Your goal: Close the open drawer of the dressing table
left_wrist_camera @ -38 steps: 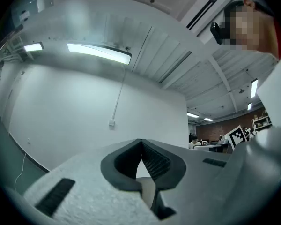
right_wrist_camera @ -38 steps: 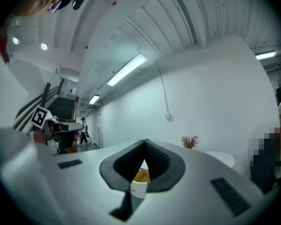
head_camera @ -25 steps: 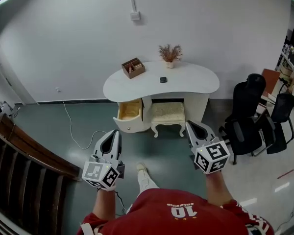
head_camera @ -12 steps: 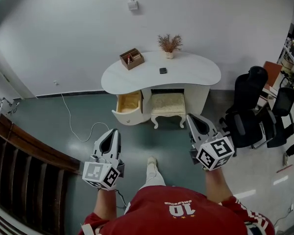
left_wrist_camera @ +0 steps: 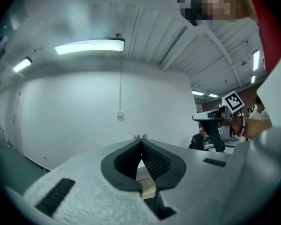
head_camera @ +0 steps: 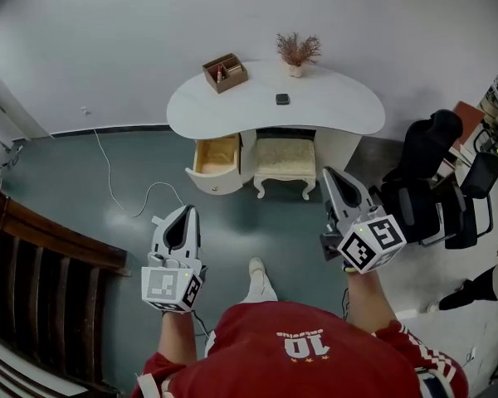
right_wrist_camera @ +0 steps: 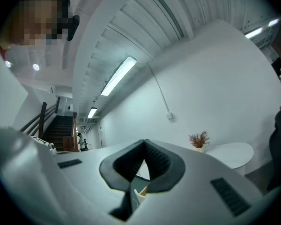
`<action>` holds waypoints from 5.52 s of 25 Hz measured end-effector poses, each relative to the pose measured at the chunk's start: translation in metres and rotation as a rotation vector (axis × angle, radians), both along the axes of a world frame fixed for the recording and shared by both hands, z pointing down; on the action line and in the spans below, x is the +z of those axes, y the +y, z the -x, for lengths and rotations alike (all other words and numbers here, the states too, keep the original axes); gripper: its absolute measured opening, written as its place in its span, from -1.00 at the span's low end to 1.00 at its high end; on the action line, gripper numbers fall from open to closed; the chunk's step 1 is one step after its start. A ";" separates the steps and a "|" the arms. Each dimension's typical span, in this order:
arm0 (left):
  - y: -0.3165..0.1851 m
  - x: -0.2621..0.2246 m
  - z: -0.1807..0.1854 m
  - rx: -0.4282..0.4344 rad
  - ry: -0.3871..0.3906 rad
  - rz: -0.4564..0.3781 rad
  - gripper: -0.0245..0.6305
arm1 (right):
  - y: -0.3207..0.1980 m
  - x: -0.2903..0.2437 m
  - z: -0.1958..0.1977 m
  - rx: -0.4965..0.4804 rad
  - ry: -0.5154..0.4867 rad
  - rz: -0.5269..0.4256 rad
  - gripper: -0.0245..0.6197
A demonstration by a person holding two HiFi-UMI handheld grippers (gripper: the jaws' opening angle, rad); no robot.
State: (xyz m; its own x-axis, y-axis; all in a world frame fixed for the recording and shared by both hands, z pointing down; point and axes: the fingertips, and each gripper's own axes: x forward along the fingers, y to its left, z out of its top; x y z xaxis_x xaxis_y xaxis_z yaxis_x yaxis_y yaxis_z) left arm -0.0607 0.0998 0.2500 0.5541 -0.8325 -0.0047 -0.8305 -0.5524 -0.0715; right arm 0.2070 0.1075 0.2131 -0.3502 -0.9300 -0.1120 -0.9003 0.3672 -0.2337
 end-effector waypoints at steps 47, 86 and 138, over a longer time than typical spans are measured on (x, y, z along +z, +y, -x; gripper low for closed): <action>-0.222 0.169 0.052 0.069 0.038 0.262 -0.04 | -0.223 0.053 0.140 -0.225 0.232 0.067 -0.91; -0.315 0.506 0.036 -0.167 -0.103 0.735 -0.11 | -0.381 0.217 0.152 -0.514 0.275 0.329 -0.91; -0.365 0.614 0.028 -0.191 -0.202 0.929 -0.59 | -0.395 0.282 0.102 -0.404 0.285 0.478 -0.91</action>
State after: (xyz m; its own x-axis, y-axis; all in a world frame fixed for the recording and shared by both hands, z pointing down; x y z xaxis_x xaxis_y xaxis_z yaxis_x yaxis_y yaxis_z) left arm -0.0885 -0.2651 0.8635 0.3278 -0.5323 0.7805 -0.9319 -0.3179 0.1746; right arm 0.1049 -0.2876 0.4955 -0.6349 -0.6442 0.4265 -0.7647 0.6027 -0.2280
